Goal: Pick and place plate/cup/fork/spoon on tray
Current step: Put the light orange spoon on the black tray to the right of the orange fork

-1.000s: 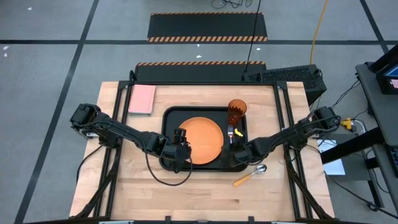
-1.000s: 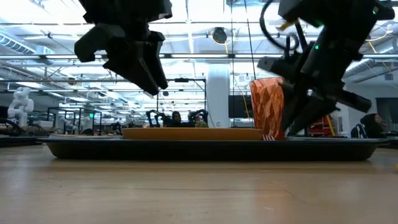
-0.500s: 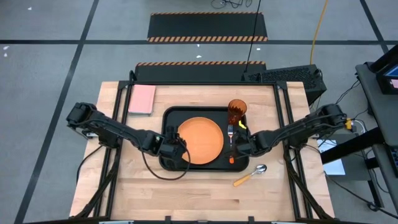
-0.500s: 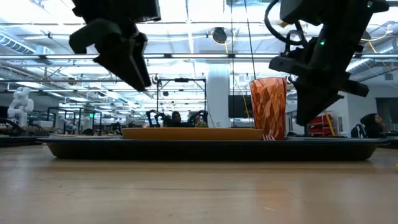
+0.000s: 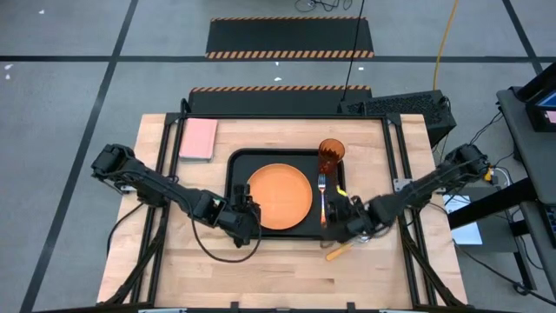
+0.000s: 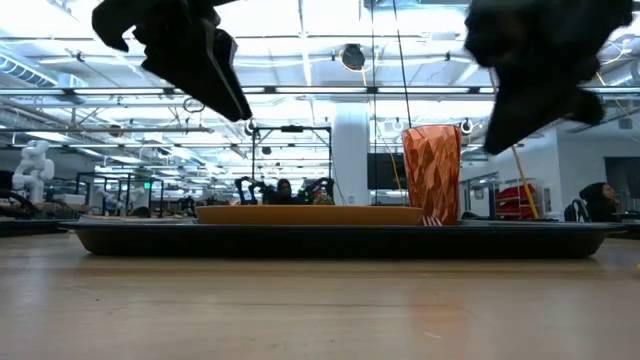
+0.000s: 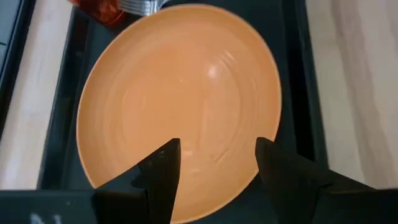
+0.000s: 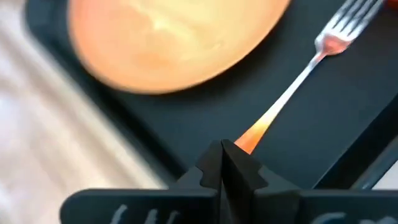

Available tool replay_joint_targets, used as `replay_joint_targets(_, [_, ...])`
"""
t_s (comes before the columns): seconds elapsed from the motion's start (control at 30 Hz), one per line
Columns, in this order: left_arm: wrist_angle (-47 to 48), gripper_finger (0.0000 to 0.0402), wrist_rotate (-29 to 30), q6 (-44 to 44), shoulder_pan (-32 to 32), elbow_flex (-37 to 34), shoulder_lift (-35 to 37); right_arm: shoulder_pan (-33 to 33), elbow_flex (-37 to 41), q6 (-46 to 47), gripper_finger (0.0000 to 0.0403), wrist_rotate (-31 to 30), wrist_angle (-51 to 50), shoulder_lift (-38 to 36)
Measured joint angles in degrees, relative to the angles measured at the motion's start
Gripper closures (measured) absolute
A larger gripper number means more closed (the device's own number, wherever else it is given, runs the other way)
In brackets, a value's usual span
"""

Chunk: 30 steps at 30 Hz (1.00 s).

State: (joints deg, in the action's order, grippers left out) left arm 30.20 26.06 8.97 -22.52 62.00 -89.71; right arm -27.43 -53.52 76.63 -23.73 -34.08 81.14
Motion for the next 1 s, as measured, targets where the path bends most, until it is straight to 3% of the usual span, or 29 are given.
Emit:
replay_joint_targets(0.23, [-3.58, 0.0190, -0.01, 3.00, -2.42, 0.00, 0.00, -10.73, -0.52, 4.35, 0.0403, 1.89, 1.35, 0.74])
replay_joint_targets(0.43, [-3.96, 0.0190, 0.65, 10.71, -7.04, 0.00, -0.04, -16.95, -0.52, 5.00, 0.0403, 1.48, 0.39, 0.66])
replay_joint_targets(0.77, [-14.43, 0.0190, 9.56, 23.89, -20.66, -0.06, -2.73, -19.20, -0.52, -2.32, 0.0399, 7.61, -6.94, 0.66])
replay_joint_targets(1.0, [-21.28, 0.0190, 14.28, 27.12, -23.89, -0.08, -6.67, -19.20, -0.48, -15.67, 0.0354, 10.35, -8.80, 0.66])
